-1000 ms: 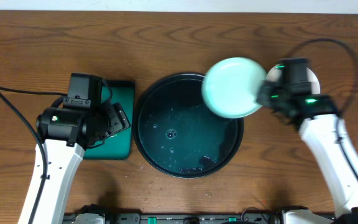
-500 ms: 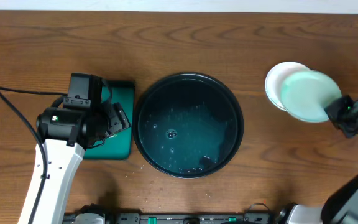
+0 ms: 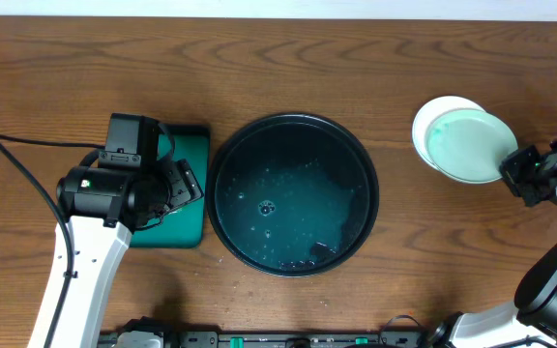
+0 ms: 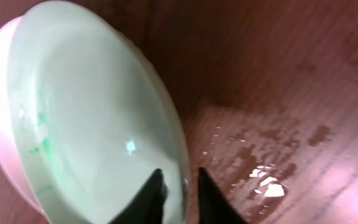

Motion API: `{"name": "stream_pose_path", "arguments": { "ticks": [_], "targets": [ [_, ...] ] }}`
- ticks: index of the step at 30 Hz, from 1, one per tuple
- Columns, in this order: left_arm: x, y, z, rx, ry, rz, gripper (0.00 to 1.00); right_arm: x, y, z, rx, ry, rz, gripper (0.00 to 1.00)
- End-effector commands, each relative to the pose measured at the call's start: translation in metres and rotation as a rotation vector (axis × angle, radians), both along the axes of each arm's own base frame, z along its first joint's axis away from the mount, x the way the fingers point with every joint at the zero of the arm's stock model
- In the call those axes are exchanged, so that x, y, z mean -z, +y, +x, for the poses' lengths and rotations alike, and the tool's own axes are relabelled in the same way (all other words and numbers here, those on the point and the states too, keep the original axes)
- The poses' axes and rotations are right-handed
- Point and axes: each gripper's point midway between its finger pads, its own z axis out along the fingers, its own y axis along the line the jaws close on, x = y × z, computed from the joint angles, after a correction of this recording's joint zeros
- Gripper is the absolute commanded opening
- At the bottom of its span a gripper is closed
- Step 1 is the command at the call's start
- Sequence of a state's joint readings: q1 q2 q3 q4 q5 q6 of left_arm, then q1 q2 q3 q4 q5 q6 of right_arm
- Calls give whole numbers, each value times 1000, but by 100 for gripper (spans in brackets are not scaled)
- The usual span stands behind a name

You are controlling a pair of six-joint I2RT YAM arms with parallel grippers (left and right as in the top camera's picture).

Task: Clean dirty plates on tray and stack at the side
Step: 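Carry the green plate right and lower it onto the white plate, then open the right gripper and pull back from the plate stack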

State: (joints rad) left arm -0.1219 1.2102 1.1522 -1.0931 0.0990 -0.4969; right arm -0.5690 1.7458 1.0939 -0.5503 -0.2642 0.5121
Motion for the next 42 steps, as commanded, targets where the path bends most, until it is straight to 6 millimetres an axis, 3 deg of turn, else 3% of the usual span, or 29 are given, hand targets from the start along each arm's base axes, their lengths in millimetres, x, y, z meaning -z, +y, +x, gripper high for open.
{"name": "stream_pose_path", "arguments": {
  "ticks": [1, 5, 11, 14, 18, 21, 27, 31, 38, 42],
  "targets": [
    [3, -1, 0, 10, 8, 5, 81, -4, 11, 11, -38, -59, 60, 32],
    [3, -1, 1, 9, 8, 5, 81, -13, 21, 24, -83, -131, 94, 45],
    [3, -1, 1, 10, 9, 5, 81, -31, 47, 52, -246, -271, 96, 53],
    [4, -1, 0, 9, 14, 6, 81, -26, 47, 53, -220, -237, 72, 67],
    [4, 0, 0, 9, 16, 9, 81, -25, 57, 51, -247, -230, 91, 63],
    [4, 10, 2, -6, 6, 64, 81, -36, 83, 53, -395, -301, 149, 61],
    [1, 28, 8, -44, -25, 167, 81, -66, 115, 45, -576, -367, 123, 70],
    [-3, 30, 18, -9, -67, 195, 81, -95, 130, 38, -668, -415, 48, 72],
    [-13, 26, 25, 31, -131, 188, 81, -179, 160, 4, -824, -541, -254, 73],
    [-48, 19, 16, 76, -275, 160, 81, -235, 167, -28, -819, -615, -515, 78]
  ]
}}
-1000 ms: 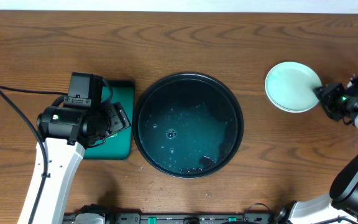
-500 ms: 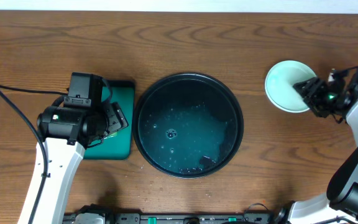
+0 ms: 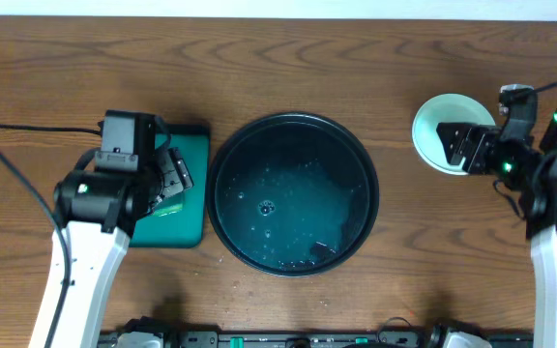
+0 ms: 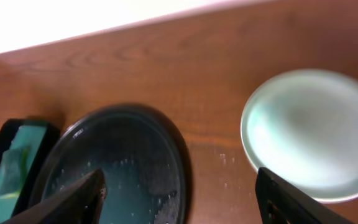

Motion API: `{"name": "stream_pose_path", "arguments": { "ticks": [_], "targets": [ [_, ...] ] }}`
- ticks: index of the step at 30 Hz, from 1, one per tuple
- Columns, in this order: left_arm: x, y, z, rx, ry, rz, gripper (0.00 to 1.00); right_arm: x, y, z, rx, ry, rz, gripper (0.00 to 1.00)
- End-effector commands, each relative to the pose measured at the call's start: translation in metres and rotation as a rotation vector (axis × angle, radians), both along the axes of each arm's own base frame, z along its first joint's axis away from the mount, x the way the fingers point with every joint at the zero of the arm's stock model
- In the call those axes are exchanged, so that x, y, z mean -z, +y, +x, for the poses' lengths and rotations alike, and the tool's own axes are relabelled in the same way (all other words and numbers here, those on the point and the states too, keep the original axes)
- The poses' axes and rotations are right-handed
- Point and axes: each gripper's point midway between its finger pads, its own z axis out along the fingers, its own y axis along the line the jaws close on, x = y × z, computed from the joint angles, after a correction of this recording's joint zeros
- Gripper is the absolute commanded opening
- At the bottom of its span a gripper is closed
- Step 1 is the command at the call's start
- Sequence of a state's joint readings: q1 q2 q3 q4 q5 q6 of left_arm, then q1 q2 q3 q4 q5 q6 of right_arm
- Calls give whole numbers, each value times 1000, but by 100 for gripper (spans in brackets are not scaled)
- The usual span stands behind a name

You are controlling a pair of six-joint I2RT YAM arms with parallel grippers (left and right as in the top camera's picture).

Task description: Clean dirty plates on tray and stack at the side

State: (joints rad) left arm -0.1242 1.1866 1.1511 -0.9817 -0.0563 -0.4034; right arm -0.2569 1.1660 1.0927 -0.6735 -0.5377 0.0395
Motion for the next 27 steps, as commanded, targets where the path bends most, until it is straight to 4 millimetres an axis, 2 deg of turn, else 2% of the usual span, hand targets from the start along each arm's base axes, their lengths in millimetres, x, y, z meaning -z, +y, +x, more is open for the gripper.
{"name": "stream_pose_path", "arguments": {
  "ticks": [1, 5, 6, 9, 12, 15, 18, 27],
  "targets": [
    [-42, -6, -15, 70, -164, -3, 81, -48, -4, -27, 57, -167, -207, 80],
    [-86, -12, -44, 148, -354, -4, 81, -82, -1, -51, 81, -288, -240, 89],
    [-96, -13, -53, 162, -401, -8, 81, -87, -1, -55, 86, -306, -245, 99],
    [-126, -11, -82, 192, -552, -18, 81, -95, -5, -63, 119, -337, -267, 99],
    [-145, -5, -106, 185, -668, -28, 81, -96, -7, -64, 128, -337, -273, 99],
    [-153, -1, -122, 183, -726, -36, 81, -92, -7, -64, 126, -320, -270, 99],
    [-153, 0, -130, 182, -737, -38, 81, -87, -7, -63, 124, -300, -268, 99],
    [-150, 0, -129, 183, -728, -37, 81, -55, -4, -78, 107, -152, -248, 99]
  ]
}}
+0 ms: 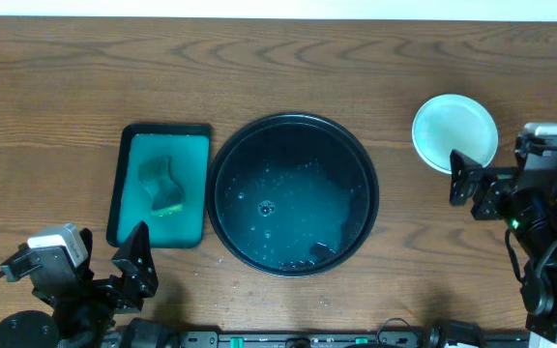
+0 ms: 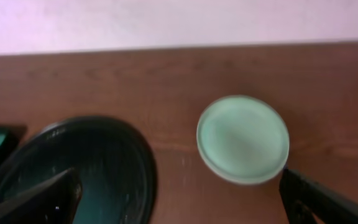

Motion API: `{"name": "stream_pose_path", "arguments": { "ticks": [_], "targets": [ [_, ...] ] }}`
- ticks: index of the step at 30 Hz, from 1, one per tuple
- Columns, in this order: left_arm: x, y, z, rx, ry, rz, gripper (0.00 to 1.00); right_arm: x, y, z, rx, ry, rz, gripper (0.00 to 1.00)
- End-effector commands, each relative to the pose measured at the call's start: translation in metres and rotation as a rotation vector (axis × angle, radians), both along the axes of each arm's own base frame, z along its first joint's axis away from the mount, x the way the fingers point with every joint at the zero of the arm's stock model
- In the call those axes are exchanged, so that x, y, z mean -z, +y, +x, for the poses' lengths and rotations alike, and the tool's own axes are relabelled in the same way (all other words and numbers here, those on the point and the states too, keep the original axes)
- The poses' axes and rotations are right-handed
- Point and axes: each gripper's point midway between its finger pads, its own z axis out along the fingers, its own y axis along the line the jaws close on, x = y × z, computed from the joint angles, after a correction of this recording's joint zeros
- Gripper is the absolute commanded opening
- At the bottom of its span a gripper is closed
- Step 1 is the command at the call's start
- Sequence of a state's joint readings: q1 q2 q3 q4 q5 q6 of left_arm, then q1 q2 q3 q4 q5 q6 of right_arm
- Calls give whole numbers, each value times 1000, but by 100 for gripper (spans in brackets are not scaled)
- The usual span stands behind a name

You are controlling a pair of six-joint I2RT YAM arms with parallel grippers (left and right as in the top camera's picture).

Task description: Clean dirty plates on tray and stack at the side

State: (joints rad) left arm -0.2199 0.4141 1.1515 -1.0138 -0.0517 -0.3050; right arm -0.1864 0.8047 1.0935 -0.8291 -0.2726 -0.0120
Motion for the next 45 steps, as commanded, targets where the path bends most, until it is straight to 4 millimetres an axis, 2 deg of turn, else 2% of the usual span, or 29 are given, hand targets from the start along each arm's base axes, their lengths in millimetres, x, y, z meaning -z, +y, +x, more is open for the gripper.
{"name": "stream_pose_path", "arguments": {
  "ticks": [1, 5, 13, 20, 38, 43, 45],
  "targets": [
    [1, -1, 1, 13, 2, 24, 81, 7, 1, -4, -3, 35, -4, 99],
    [5, 0, -1, 13, 20, 28, 81, 9, 1, -5, -3, 45, -2, 99],
    [26, 2, -10, 14, 111, 48, 81, 13, 1, -7, -4, 63, 1, 99],
    [26, 2, -10, 14, 112, 48, 81, 20, 2, -12, -4, 97, 8, 99],
    [27, 2, -10, 14, 113, 49, 81, 22, 3, -14, -4, 111, 10, 99],
    [46, 3, -21, 22, 203, 61, 81, 22, 3, -14, -4, 111, 10, 99],
    [48, 2, -23, 25, 214, 62, 81, 22, 3, -14, -4, 111, 10, 99]
  ]
}}
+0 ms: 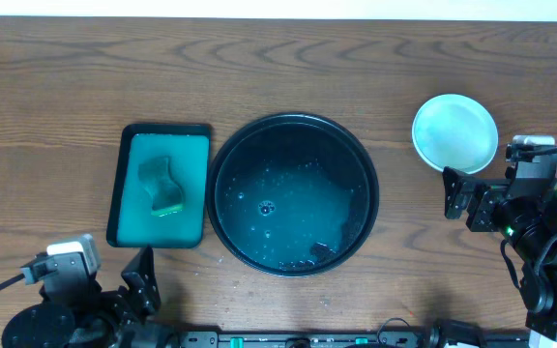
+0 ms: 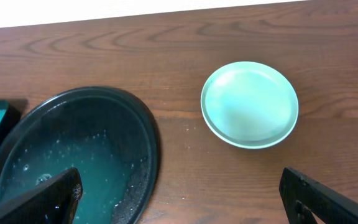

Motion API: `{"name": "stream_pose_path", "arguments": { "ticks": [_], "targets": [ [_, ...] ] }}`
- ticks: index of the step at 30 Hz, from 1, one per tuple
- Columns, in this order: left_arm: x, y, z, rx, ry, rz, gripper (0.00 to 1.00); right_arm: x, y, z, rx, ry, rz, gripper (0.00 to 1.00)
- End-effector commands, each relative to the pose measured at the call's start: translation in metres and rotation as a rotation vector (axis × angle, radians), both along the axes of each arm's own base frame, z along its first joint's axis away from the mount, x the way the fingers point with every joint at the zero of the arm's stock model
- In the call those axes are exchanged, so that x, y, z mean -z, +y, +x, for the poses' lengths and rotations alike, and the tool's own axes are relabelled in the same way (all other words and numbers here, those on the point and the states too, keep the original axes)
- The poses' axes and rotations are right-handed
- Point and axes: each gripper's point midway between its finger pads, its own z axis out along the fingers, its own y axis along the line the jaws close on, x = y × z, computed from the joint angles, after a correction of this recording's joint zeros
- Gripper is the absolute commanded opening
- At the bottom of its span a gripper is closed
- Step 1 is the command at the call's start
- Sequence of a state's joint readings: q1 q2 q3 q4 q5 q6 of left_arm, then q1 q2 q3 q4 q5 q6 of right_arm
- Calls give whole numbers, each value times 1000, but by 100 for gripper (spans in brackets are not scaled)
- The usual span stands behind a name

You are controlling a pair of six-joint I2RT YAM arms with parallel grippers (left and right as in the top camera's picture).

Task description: Clean dirty plates on tray and stack at the side

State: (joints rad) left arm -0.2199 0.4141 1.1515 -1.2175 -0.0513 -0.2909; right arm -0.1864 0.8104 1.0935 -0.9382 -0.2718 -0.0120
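A pale green plate [image 1: 454, 133] rests on a white one at the right side of the table, and the right wrist view also shows the plate [image 2: 250, 104]. The round black tray [image 1: 293, 193] holds only soapy water, with no plate in it. My right gripper [image 1: 460, 198] hovers just in front of the plates, its jaws wide open and empty [image 2: 179, 199]. A green sponge [image 1: 162, 187] lies in the rectangular green dish [image 1: 133, 227]. My left gripper [image 1: 139, 285] sits low at the front left edge, holding nothing, and its fingers look apart.
Water droplets speckle the wood between the black tray [image 2: 73, 155] and the plates. Cables and the arm bases line the front edge of the table. A pale wall borders the far edge.
Both arms have drawn back a little further toward the front edge. The plates, the sponge and the black tray have not moved.
First my right gripper was shut on the green plate's rim, tilted over the white plate, while the left hovered at the sponge dish. Then the plate lay flat on the white one and the right gripper stood open. After that both arms were back at the front edge.
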Motion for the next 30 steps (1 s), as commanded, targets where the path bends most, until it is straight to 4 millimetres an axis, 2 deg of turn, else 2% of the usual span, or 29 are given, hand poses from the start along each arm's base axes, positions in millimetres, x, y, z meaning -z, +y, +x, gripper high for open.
{"name": "stream_pose_path", "arguments": {
  "ticks": [1, 6, 12, 16, 19, 25, 30],
  "targets": [
    [2, -2, 0, 21, 9, 8, 81, -1, 0, 0, -5, -2, -10, 99],
    [-23, -11, 20, 153, -145, 169, 81, -1, 0, 0, -5, -2, -10, 99],
    [-56, -40, 34, 411, -434, 439, 81, -1, 0, 0, -5, -2, -10, 99],
    [-80, -46, 38, 395, -656, 486, 81, -1, 0, 0, -5, -2, -10, 99],
    [-89, -47, 37, 367, -791, 501, 81, -1, 0, 0, -5, -2, -10, 99],
    [-85, -52, 42, 359, -975, 539, 81, -1, 0, 0, -5, -2, -10, 99],
    [-54, -54, 55, 368, -1006, 554, 81, -1, 0, 0, -5, -2, -10, 99]
  ]
}}
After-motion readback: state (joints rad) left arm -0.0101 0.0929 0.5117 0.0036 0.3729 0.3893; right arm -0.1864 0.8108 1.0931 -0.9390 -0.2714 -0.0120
